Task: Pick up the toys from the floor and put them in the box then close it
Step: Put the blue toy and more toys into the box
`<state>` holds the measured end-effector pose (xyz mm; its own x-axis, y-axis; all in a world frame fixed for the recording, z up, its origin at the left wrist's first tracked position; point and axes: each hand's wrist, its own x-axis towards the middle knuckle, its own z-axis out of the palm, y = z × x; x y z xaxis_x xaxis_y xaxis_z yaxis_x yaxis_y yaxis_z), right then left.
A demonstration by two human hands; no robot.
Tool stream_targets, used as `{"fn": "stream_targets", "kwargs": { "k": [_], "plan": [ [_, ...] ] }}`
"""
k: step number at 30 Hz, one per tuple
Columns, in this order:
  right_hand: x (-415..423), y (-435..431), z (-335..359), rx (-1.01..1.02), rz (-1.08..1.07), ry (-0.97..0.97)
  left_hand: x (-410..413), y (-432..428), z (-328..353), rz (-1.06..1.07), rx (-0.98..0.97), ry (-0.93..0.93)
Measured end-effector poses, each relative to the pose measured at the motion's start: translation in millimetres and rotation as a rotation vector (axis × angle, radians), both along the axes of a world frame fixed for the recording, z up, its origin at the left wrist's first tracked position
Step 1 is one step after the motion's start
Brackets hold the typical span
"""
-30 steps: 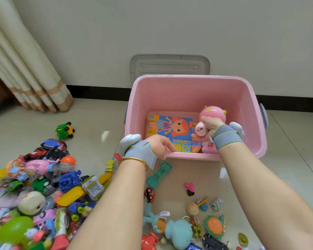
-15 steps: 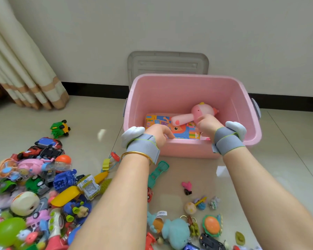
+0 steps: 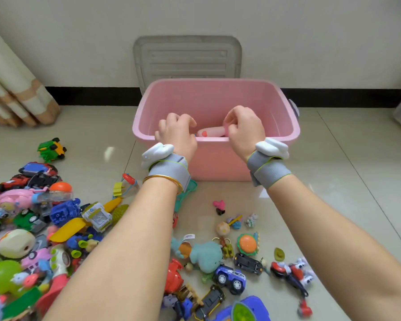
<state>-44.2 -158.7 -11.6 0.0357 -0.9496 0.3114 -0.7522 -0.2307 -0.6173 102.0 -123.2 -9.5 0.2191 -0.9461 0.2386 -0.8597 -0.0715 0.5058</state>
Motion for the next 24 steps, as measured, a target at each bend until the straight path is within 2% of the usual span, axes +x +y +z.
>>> {"fn": "stream_targets", "kwargs": {
  "k": [2, 4, 8, 11, 13, 17, 19, 21, 24],
  "plan": [
    [-4, 19, -1, -0.092, 0.03, -0.023, -3, 4, 3, -0.084, -0.085, 0.132],
    [-20, 40, -11, -0.055, 0.061, 0.032, -12, 13, -3, -0.126, -0.061, 0.22],
    [-77, 66, -62, 0.326, 0.05, 0.322, -36, 24, -36, -0.208, 0.128, 0.205],
    [-124, 94, -106, 0.675, -0.083, 0.571, -59, 25, -66, -0.329, 0.44, 0.141],
    [-144, 116, -122, 0.806, -0.122, 0.701, -76, 26, -80, -0.385, 0.654, 0.119],
    [-156, 151, -143, 0.975, -0.048, 0.687, -94, 28, -104, -0.398, 0.839, -0.116],
    [-155, 162, -154, 1.018, -0.076, 0.69, -98, 29, -113, -0.4, 0.922, -0.203],
    [-147, 163, -157, 1.021, -0.147, 0.594, -98, 31, -120, -0.41, 0.991, -0.262],
    [-126, 151, -154, 0.968, -0.104, 0.491, -95, 35, -127, -0.422, 1.046, -0.312]
  ]
}}
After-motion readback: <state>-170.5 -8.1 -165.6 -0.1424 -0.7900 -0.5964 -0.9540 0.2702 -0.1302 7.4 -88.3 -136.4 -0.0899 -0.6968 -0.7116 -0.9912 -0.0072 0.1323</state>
